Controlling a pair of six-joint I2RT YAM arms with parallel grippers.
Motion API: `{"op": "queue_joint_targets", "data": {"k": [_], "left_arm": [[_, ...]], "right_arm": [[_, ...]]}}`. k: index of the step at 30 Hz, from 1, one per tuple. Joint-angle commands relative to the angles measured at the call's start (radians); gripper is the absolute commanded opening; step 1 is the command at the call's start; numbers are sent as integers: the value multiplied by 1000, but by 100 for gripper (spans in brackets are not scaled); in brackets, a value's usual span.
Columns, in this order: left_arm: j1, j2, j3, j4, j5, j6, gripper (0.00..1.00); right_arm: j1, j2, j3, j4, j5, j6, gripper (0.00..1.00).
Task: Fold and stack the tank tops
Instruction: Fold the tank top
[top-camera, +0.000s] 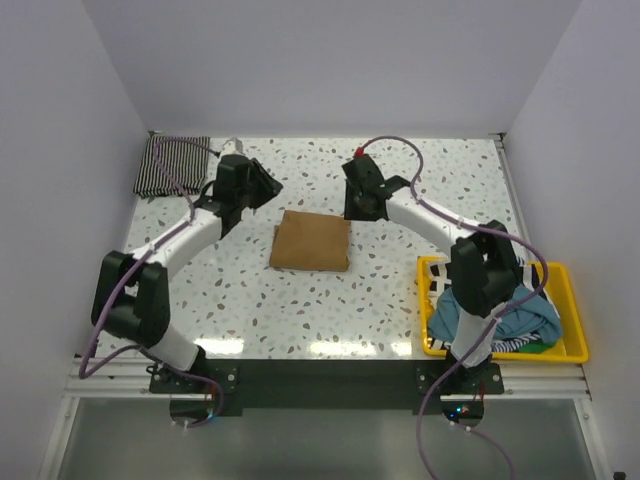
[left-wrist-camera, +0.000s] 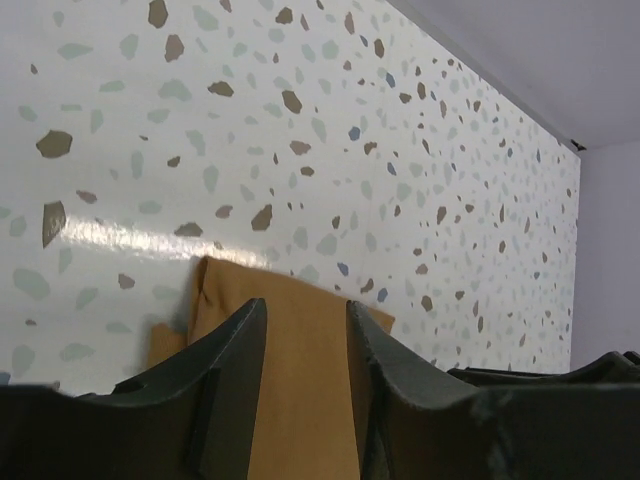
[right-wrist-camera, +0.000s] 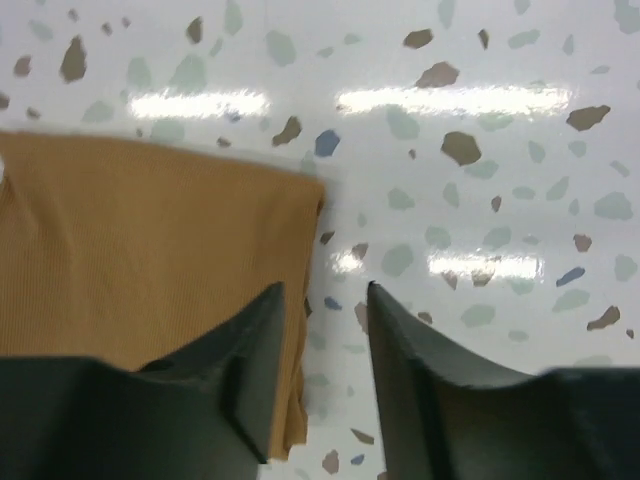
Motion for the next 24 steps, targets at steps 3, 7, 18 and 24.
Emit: {"op": "queue_joint_targets", "data": {"k": [3,7,18,24], "left_arm": [[-79,-181,-198,11,-25,-96,37],[-97,-254,-307,43,-8,-148,31],[-120,-455,-549,-52,50,-170,33],[-99,-494,-566,-107,38,-148,36]], "right_arm": [[161,-143,-125,55,78,-4,33],[204,-116,-167,122,39,-21,26],[206,42,-317,208,-12,77,23],[290,-137,-645,458,-55,446,20]]}}
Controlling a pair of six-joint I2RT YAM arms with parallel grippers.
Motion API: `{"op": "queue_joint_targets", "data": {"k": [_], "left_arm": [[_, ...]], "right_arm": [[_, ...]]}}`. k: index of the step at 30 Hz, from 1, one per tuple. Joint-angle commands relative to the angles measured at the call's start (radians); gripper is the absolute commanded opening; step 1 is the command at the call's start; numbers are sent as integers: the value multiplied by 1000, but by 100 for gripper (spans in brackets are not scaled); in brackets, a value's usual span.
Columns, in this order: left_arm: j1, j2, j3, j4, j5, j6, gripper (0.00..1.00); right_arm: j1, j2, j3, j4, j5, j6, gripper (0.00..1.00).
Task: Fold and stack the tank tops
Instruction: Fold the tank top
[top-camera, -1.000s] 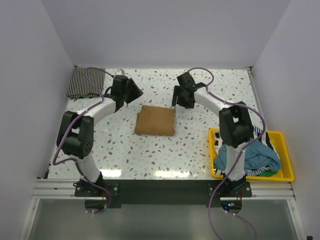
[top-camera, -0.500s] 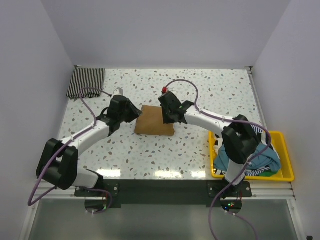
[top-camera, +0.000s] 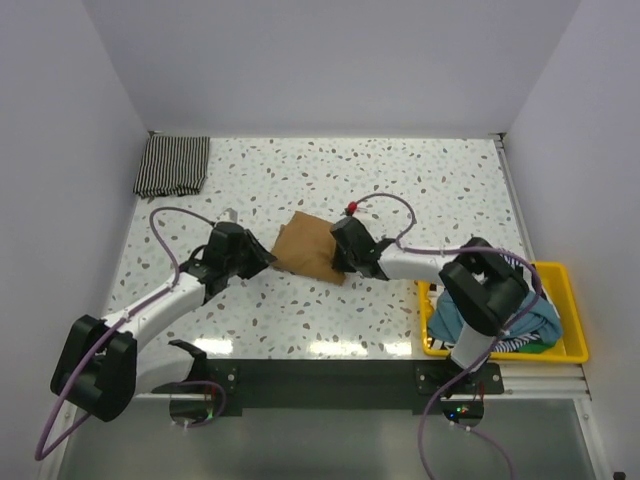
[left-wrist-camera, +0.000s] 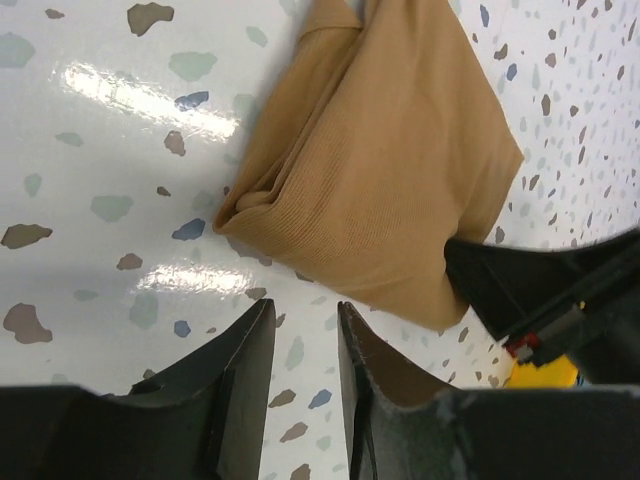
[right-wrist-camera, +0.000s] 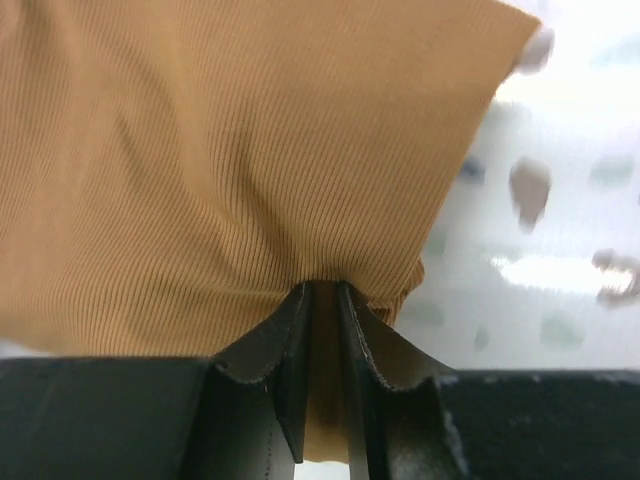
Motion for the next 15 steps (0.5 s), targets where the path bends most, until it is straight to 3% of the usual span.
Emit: {"op": "queue_joint_targets", "data": {"k": [1,2,3,5,10,15], "left_arm": [[28,-16,23,-28,12,21,37],[55,-10,48,-40,19,32,37],[69,-8,65,-46,20,44,38],[101,2,131,-81,20,83,39],[134,10,248,-181,-10,132,43],[151,-66,208,-267,-41,110,53]], "right_arm": [[131,-104,-220,169,-44,311,20],[174,-132,-304,224,-20,448,20],[220,-150,-332,328,15,501,20],[338,-145,-296,360,98,560,21],[380,-80,-153,325,109,528,24],[372,-147,-124,202,83,425,29]]}}
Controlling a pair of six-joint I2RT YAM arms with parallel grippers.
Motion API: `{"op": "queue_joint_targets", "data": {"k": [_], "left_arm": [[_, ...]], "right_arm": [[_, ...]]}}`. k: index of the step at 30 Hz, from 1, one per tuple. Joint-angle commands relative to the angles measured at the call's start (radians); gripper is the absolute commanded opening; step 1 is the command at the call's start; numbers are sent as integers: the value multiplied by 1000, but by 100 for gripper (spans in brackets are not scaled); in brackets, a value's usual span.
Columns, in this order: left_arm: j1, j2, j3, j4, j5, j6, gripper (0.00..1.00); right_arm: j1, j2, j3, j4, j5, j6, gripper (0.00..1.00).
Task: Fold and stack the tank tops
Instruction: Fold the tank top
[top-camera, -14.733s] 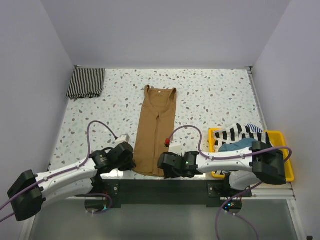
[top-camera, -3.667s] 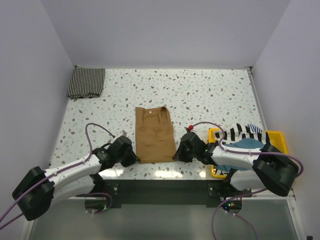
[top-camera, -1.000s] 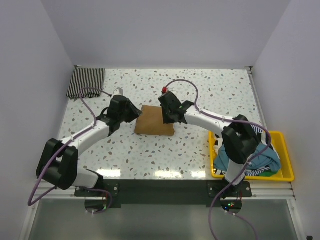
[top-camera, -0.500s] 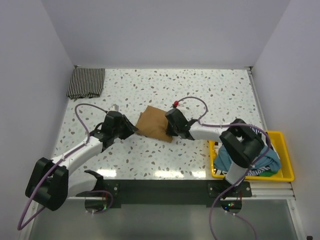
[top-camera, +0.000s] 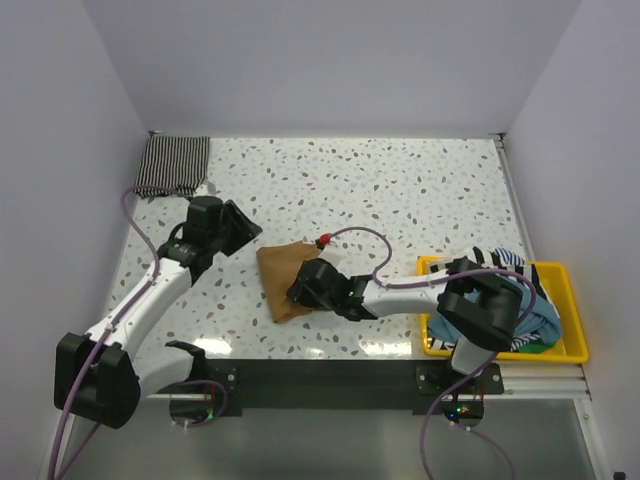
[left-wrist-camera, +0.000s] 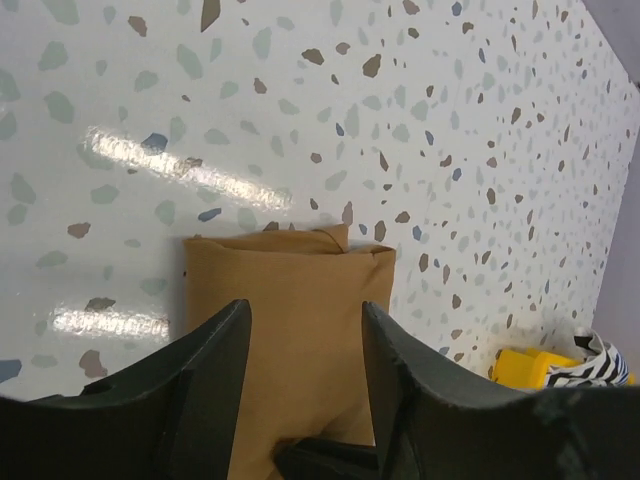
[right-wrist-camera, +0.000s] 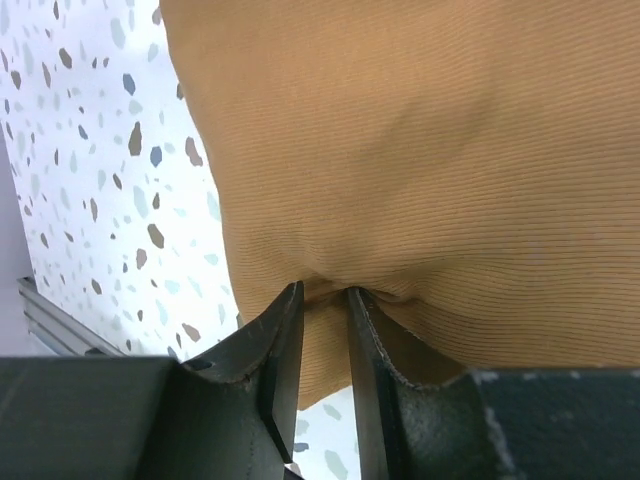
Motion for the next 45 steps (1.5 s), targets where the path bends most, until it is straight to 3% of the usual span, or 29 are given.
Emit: {"op": "queue_joint_targets", "data": {"k": [1,7,11,21,29,32,39,45], "left_arm": [[13,-64,-32,-101,-29,4,54],[19,-81,-191,26,152,-5,55],[20,-87,-253,86,215,-13,61],[23,-88,-339,139,245,-39,68],[26,-39,-403,226,289,-25,72],[26,7,-434,272,332,-28,71],[25,57,-452,340,326,-15,71],[26,94,-434,300,257,-24,69]], "right_arm": [[-9,-68,38,-84,10,-52,29],[-4,-100,93,-172,-164,-283,29],[-4,-118,139,-197,-239,-371,29],[-39,145,371,-270,-225,-479,29],[-104,244,277,-158,-333,-413,26],[-110,257,233,-24,-412,-405,24],[-108,165,182,20,-448,-448,28],[-96,40,131,0,-429,-494,32]]}}
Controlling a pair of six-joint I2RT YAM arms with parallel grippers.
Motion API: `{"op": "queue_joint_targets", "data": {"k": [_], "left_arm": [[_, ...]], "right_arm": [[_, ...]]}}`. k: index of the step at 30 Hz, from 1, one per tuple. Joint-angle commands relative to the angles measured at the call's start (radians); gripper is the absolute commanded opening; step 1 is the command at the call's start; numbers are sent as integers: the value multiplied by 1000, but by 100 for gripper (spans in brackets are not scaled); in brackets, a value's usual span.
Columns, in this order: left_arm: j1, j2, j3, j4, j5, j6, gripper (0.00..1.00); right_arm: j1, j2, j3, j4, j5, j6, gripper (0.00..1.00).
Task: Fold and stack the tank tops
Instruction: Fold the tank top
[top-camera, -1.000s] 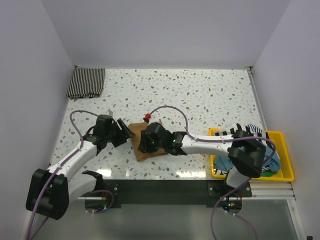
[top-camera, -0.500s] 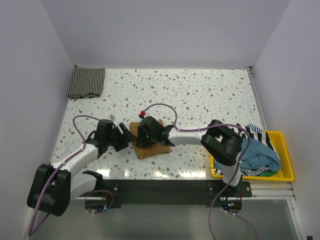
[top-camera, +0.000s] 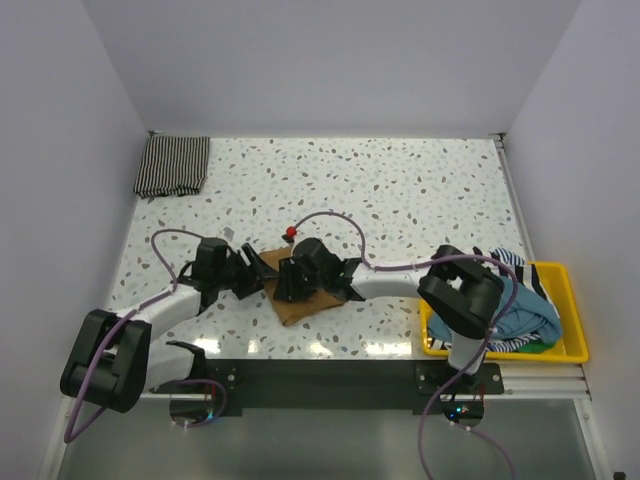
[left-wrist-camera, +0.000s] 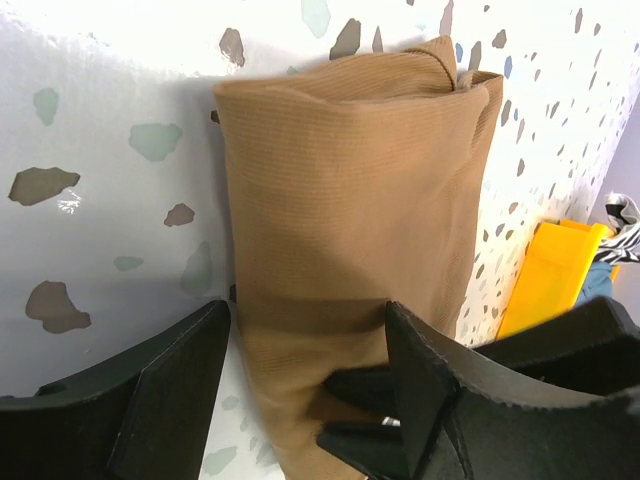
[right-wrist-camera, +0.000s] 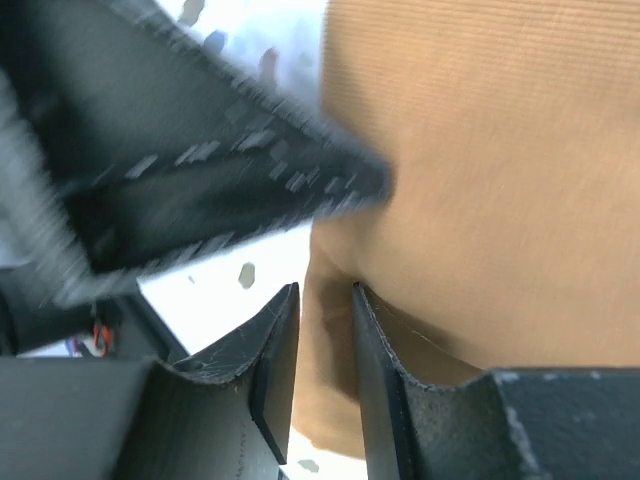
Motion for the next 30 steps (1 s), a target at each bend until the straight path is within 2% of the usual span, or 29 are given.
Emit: {"op": "queue_joint_targets", "data": {"k": [1,7,15,20,24,30], "left_arm": [[1,37,-3,-68,-78,14,68],[1,68,29,-129,-121,35,66],[-1,106,32,-126,-151,42,63],[-1,143,74,-134,-174,58,55],[-1,170,114,-154,-181,83,51],[-1,112,164,-247,-239,169,70]], "right_arm": [[15,-105,-38,-12,-5,-51,33],[40,-145,-87,-5,-9,-69,33],[92,-79,-136,18,-8,-34,31],[107,-51,-156,60,-8,-14,28],[107,-59,-116,23,55,-35,28],[104,-48,-72,0,63,-35,28]]}}
